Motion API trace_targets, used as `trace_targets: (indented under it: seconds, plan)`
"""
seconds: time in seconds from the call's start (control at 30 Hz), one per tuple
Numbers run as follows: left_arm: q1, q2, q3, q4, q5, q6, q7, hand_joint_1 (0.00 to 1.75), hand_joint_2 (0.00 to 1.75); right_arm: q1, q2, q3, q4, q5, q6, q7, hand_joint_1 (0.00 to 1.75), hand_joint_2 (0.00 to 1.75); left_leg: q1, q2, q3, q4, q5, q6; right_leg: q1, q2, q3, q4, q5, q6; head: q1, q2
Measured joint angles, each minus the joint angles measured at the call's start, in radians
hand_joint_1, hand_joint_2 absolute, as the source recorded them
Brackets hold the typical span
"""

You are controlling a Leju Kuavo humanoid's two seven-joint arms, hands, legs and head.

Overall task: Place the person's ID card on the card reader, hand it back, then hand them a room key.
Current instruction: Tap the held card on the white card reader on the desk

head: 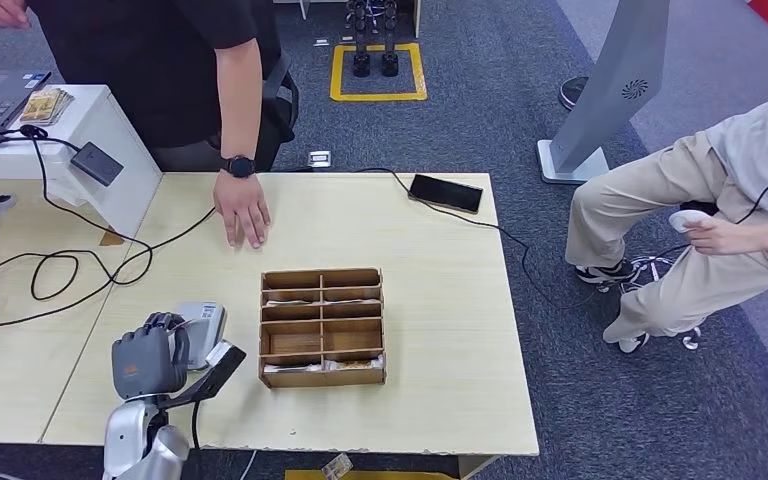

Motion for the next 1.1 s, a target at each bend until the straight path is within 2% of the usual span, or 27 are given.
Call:
trace_targets:
  seconds: [0.13,0.3,0.63,1.1]
  plan:
    - [0.004,0.013,-0.051,0.023,-0.02,0.002,0.039,1.75,1.75,0.0,-0.002,0.0,0.0,0.009,0.001,-0.005,0.0,1.75,0.0,0.0,0.0,0.0,0.0,0.0,0.0,0.0,0.0,0.0,0.0,0.0,0.0,0.0]
    - [0.008,0.027,-0.11,0.039,0.002,0.001,0.042,1.75,1.75,0.0,-0.003,0.0,0.0,0.012,0.002,-0.007,0.0,1.75,0.0,0.0,0.0,0.0,0.0,0.0,0.0,-0.001,0.001,0.0,0.0,0.0,0.0,0.0]
    - [0.018,0.031,-0.149,0.043,0.038,0.002,-0.042,1.75,1.75,0.0,-0.004,0.0,0.005,0.021,0.005,-0.007,0.0,1.75,0.0,0.0,0.001,0.0,0.0,0.0,0.0,-0.001,0.001,0.0,0.0,0.0,0.0,0.0]
    - [0.022,0.032,-0.22,0.043,0.007,0.004,-0.023,1.75,1.75,-0.001,-0.004,0.0,0.013,0.029,0.016,-0.012,0.0,1.75,0.0,0.0,0.001,0.0,0.0,0.0,0.0,-0.001,0.001,0.0,0.0,0.0,0.0,0.0]
